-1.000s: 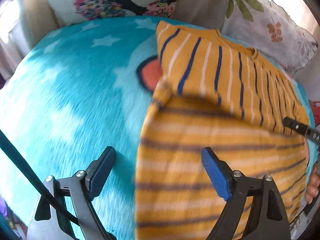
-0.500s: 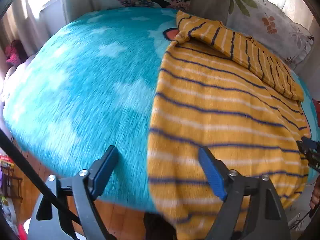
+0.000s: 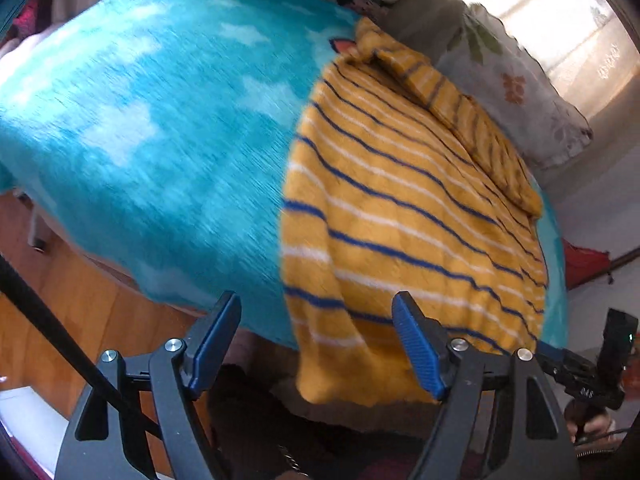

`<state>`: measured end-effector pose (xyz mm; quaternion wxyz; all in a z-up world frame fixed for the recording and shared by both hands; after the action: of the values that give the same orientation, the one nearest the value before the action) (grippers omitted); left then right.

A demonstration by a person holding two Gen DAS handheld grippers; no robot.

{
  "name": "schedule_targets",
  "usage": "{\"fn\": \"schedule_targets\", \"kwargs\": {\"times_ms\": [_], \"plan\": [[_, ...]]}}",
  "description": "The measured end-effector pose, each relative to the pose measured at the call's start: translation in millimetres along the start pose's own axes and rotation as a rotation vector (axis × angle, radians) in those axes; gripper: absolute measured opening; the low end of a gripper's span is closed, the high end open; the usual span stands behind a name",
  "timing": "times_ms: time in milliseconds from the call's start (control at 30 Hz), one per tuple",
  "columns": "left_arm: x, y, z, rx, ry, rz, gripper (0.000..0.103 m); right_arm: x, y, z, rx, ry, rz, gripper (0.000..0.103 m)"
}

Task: Fold small clothes
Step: 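Move the left tool to the sweater hem, then grasp the hem with the left gripper while the right gripper grasps the hem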

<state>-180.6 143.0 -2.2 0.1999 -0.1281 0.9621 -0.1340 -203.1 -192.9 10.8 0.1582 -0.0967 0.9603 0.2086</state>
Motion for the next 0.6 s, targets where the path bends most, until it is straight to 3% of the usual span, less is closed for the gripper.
{"fn": "schedule_targets", "kwargs": {"times_ms": [233,433,467,500,533,567,600], "plan": [[9.8,-1.3,23.2,0.114,0.083,-0.030,0.082,27.7,-17.5,7.1,-0.077,0.068,0.100,0.066],[17.2,0.8,42.2,0.188,0.155,-0.105,0.083,24.0,-26.6,34.0,-0.139,0.080,0.149,0.066],[18.6,0.0,42.2,0.196,0.164,-0.106,0.078,23.9,-26.6,38.7,-0.147,0.083,0.156,0.066],[20.6,-1.8,41.9,0.207,0.177,-0.102,0.057,24.4,-26.1,42.7,-0.158,0.086,0.161,0.066],[21.1,-4.7,43.0,0.212,0.194,-0.096,0.044,26.1,-26.3,46.7,-0.184,0.093,0.170,0.066],[23.9,-6.9,42.9,0.205,0.219,-0.088,0.018,26.5,-26.4,48.2,-0.197,0.097,0.174,0.059],[26.4,-7.3,39.8,0.203,0.220,-0.085,0.012,25.1,-25.9,51.2,-0.213,0.105,0.178,0.037]]}}
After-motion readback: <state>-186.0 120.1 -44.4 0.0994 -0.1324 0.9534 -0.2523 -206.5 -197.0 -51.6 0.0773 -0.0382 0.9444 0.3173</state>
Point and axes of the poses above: each gripper's, at about its wrist camera, not at the fingertips, and z roughly the way its jaws point, y to its left, x to its underside, the point moved 1 cm from there along z, roughly the way its jaws point, and after that the axes turned 7 degrees about -x, right-handed, at the moved point
